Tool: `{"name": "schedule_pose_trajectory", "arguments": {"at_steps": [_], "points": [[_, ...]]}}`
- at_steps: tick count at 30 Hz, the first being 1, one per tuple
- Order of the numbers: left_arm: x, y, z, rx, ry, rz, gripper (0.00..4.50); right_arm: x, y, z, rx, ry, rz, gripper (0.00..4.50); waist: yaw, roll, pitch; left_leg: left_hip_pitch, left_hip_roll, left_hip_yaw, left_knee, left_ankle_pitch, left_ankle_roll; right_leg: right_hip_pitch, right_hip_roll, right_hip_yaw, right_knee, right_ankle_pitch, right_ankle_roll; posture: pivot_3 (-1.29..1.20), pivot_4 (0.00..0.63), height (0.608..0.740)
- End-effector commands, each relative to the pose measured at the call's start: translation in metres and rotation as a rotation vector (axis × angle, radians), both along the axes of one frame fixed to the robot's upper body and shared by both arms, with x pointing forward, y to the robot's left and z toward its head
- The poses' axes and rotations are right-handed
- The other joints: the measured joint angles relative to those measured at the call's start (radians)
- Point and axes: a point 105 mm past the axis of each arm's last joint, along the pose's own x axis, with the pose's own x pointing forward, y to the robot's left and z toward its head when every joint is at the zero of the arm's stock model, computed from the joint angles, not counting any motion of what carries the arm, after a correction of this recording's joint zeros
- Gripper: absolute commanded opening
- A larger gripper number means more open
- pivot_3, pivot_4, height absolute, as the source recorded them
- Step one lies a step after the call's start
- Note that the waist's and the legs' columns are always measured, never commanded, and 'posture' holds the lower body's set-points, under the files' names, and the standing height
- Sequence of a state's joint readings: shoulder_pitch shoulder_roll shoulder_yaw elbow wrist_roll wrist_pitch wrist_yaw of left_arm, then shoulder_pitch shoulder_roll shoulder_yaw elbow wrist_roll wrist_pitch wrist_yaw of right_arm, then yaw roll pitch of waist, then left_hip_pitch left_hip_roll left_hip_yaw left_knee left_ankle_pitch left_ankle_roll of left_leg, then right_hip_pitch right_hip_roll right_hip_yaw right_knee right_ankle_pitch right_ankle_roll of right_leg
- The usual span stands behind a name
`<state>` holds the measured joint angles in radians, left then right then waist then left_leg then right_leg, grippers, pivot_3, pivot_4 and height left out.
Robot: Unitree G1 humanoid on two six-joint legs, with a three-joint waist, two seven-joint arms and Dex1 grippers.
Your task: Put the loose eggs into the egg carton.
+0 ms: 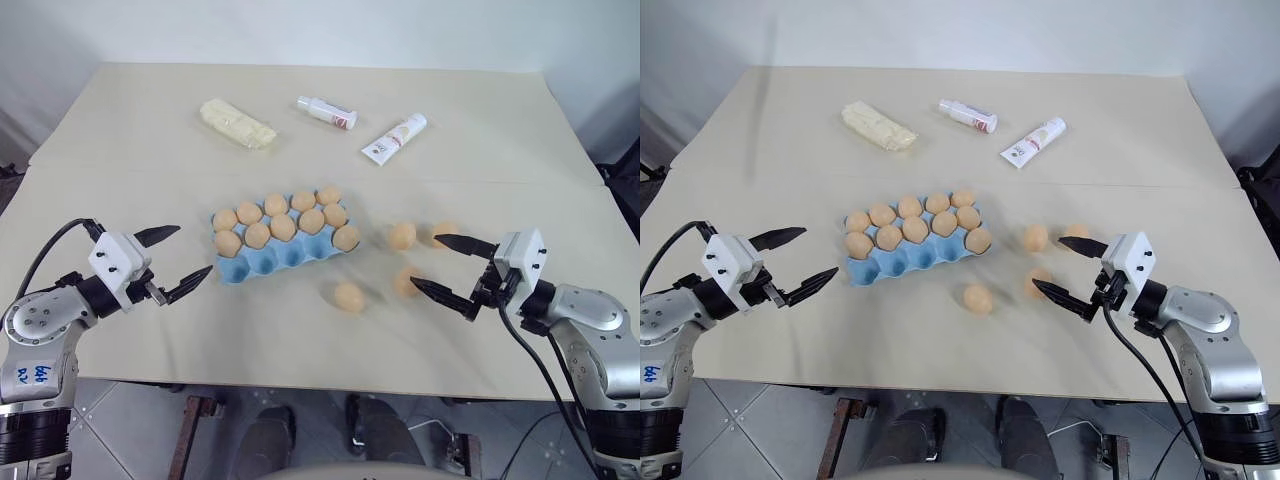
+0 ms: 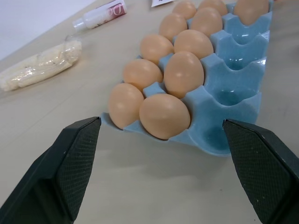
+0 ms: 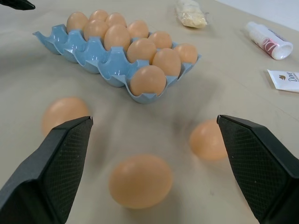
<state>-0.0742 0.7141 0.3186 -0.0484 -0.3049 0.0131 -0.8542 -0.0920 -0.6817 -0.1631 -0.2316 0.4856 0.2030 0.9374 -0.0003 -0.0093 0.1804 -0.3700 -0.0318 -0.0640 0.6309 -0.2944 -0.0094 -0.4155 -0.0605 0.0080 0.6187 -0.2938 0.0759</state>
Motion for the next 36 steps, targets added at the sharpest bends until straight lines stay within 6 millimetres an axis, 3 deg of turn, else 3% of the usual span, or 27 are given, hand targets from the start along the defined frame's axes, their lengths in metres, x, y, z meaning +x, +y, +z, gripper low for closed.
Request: {"name": "schedule_pose_trajectory", "arguments": {"at_steps": [1, 7, 12, 19, 25, 29, 36], "points": [[-0.003, -0.006, 0.005, -0.006, -0.018, -0.033, 4.44, -0.002, 0.001, 0.011, 0.018, -0.048, -0.004, 4.5, 0.0, 0.0, 0.0, 0.0, 0.0, 0.0, 0.0, 0.0, 0.0, 0.0, 0.0, 0.0, 0.0, 0.0, 0.0, 0.0, 0.15, 0.74], [-0.011, -0.029, 0.005, -0.077, 0.011, -0.165, 4.44, -0.012, -0.01, 0.007, -0.039, -0.048, -0.022, 4.5, 0.006, 0.0, 0.0, 0.0, 0.0, 0.0, 0.0, 0.0, 0.0, 0.0, 0.0, 0.0, 0.0, 0.0, 0.0, 0.0, 0.15, 0.74], [-0.019, -0.05, -0.003, -0.029, 0.044, -0.335, 4.44, -0.029, -0.035, -0.003, -0.093, -0.009, -0.075, 4.5, 0.02, 0.0, 0.0, 0.0, 0.0, 0.0, 0.001, 0.0, 0.0, 0.001, 0.0, 0.0, 0.0, 0.0, 0.0, 0.0, 0.15, 0.74], [-0.024, -0.064, -0.013, -0.008, 0.059, -0.461, 4.44, -0.018, -0.066, -0.014, -0.005, -0.012, -0.286, 4.5, 0.02, 0.0, 0.0, 0.003, 0.0, 0.0, 0.003, 0.0, 0.0, 0.003, 0.0, 0.0, 0.001, 0.0, 0.0, 0.0, 0.15, 0.74], [-0.024, -0.065, -0.014, -0.007, 0.063, -0.469, 4.44, 0.015, -0.059, -0.016, 0.084, -0.006, -0.364, 4.5, 0.011, 0.001, 0.0, 0.002, 0.0, 0.001, 0.005, 0.0, 0.0, 0.003, 0.0, 0.0, 0.003, 0.001, 0.0, 0.0, 0.15, 0.74], [-0.024, -0.064, -0.014, -0.007, 0.063, -0.458, 4.44, 0.047, -0.052, -0.016, 0.102, -0.005, -0.4, 4.5, 0.003, 0.001, 0.0, 0.002, 0.0, 0.0, 0.005, 0.0, 0.0, 0.003, 0.0, 0.0, 0.004, 0.001, 0.0, 0.0, 0.15, 0.74], [-0.027, -0.057, -0.013, -0.006, 0.058, -0.418, 4.44, 0.081, -0.048, -0.022, 0.08, 0.022, -0.421, 4.5, -0.001, 0.001, 0.0, 0.001, -0.001, 0.0, 0.005, 0.0, 0.001, 0.002, 0.0, 0.0, 0.003, 0.001, 0.0, 0.0, 0.15, 0.74]]}}
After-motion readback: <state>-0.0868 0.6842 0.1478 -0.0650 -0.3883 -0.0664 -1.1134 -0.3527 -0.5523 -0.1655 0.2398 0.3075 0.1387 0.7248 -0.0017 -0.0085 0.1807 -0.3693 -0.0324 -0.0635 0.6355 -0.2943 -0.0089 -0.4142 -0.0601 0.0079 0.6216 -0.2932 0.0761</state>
